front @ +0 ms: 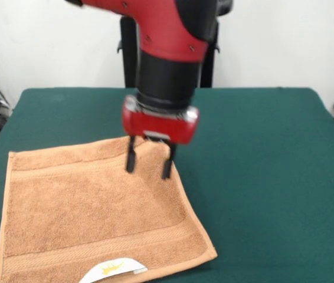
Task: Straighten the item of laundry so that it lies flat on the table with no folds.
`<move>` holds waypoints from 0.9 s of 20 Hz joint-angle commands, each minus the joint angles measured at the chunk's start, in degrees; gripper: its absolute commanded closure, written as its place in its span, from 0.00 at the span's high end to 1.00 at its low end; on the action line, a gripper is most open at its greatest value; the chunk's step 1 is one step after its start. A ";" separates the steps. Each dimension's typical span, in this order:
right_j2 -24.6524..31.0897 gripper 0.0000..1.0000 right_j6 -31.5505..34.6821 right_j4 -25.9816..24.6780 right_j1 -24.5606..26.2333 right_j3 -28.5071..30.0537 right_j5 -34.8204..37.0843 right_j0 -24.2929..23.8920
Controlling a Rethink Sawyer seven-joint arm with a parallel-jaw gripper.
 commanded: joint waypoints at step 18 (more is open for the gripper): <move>7.19 1.00 1.80 -2.20 -8.92 16.72 3.93 -2.86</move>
